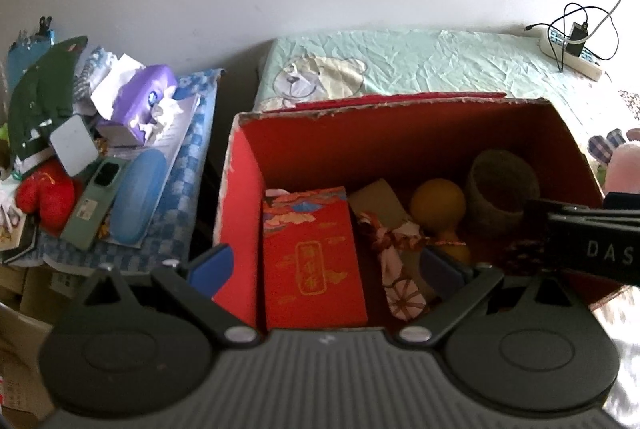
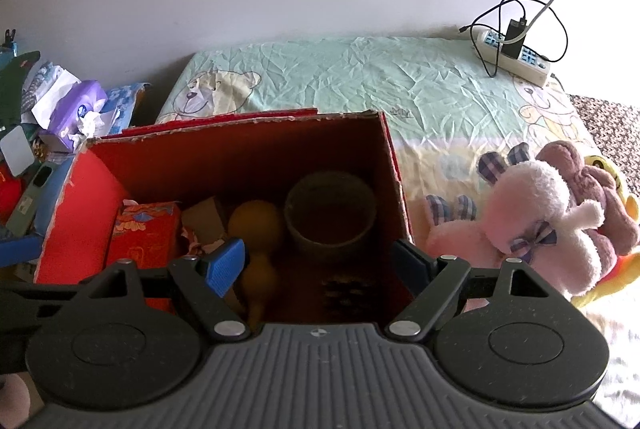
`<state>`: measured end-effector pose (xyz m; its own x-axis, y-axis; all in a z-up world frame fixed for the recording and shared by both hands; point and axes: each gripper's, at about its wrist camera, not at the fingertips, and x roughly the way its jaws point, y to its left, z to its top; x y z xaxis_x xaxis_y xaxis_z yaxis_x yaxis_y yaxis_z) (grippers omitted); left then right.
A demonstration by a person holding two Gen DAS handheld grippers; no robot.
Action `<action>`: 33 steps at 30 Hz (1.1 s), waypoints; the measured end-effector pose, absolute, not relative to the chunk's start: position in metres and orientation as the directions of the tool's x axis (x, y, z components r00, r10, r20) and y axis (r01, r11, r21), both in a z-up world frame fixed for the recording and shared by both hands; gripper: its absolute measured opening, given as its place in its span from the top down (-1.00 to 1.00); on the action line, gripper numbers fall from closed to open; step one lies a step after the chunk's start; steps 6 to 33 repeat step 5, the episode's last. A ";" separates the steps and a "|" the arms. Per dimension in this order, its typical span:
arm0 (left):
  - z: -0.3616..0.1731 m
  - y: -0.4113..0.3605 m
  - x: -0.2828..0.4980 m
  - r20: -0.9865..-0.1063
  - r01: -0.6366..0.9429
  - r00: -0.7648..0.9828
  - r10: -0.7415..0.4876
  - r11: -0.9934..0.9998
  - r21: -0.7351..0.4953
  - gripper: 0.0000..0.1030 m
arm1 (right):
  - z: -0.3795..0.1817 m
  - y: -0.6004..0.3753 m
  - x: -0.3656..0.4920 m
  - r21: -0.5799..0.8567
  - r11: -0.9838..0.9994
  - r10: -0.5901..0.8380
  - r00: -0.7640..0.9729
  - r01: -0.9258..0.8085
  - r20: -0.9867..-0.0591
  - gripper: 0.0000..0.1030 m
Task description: Organize objects
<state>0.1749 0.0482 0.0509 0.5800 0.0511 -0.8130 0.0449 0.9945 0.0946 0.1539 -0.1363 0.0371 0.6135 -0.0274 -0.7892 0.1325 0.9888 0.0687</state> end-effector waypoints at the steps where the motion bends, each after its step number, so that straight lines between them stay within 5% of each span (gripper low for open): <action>1: 0.050 0.048 0.175 -0.809 0.046 0.586 0.055 0.994 0.101 -0.92 | 0.037 -0.137 0.155 0.073 0.988 -0.028 0.614 0.138 -0.789 -0.60; 33: 0.052 0.053 0.175 -0.791 0.023 0.604 0.093 0.991 0.134 -0.85 | 0.037 -0.134 0.158 0.084 0.986 -0.021 0.616 0.142 -0.788 -0.59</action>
